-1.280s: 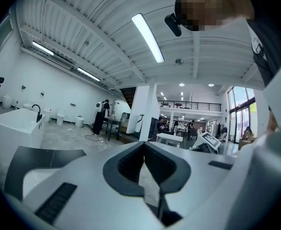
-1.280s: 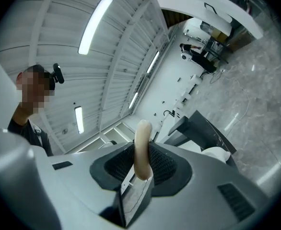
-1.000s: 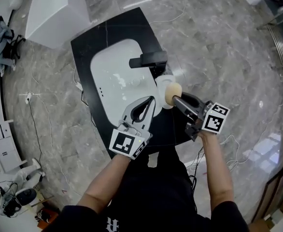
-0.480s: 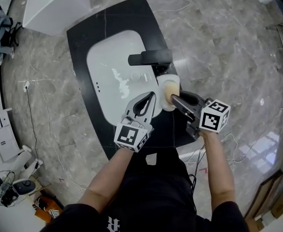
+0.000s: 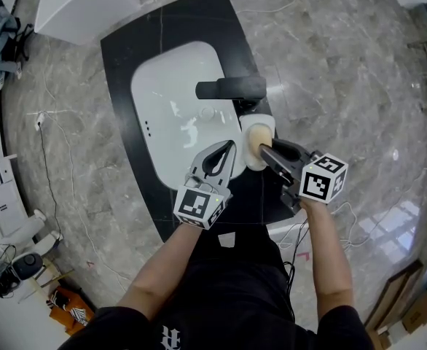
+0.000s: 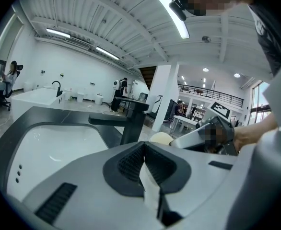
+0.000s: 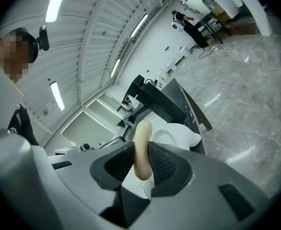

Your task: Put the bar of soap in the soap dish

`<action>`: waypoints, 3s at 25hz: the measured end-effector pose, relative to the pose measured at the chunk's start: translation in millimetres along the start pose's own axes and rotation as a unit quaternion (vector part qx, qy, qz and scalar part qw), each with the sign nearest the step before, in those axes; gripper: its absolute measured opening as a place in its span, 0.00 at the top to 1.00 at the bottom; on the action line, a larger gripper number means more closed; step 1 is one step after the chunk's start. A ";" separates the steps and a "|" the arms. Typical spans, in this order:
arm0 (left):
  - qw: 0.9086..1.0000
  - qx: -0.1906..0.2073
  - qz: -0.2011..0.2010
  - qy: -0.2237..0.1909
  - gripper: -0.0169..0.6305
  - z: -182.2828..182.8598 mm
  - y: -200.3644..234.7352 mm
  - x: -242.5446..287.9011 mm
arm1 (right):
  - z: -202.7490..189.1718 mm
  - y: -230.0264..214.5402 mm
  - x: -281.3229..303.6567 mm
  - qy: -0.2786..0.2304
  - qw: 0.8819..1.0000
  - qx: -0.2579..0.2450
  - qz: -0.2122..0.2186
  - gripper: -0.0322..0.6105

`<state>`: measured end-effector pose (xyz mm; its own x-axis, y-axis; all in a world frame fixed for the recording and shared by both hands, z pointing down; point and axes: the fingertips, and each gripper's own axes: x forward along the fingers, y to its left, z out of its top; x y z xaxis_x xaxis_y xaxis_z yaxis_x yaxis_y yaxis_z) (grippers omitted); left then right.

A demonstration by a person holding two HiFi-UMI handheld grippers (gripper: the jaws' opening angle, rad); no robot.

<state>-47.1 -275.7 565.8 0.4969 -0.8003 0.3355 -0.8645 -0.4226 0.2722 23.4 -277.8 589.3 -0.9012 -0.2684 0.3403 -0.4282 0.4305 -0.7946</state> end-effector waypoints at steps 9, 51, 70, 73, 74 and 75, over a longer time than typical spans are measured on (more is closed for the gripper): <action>1.000 -0.003 0.008 0.003 0.96 0.2 5.9 -2.2 | -6.2 -7.2 5.2 0.011 1.000 0.015 -0.010 0.79; 1.000 0.001 0.016 0.008 0.96 1.5 20.8 -3.6 | -9.2 -31.5 -2.7 -0.012 0.999 -0.011 0.029 0.81; 0.997 0.049 -0.051 -0.023 0.96 72.4 -50.6 -24.9 | 46.7 81.8 -38.5 -0.089 0.969 -0.217 -0.082 0.88; 0.996 0.060 -0.061 -0.037 0.96 91.2 -64.3 -40.0 | 52.5 111.2 -47.9 -0.109 0.959 -0.245 -0.093 0.90; 0.995 0.064 -0.064 -0.043 0.96 96.8 -68.8 -45.7 | 53.7 120.3 -51.4 -0.116 0.956 -0.253 -0.098 0.90; 0.994 0.067 -0.068 -0.048 0.96 102.2 -73.6 -52.0 | 54.4 129.5 -55.2 -0.124 0.952 -0.260 -0.102 0.90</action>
<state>-17.0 -246.4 436.1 0.6062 -0.7660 0.2139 -0.7951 -0.5779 0.1839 21.3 -254.1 440.2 -0.7794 -0.5603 0.2804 -0.6266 0.6984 -0.3459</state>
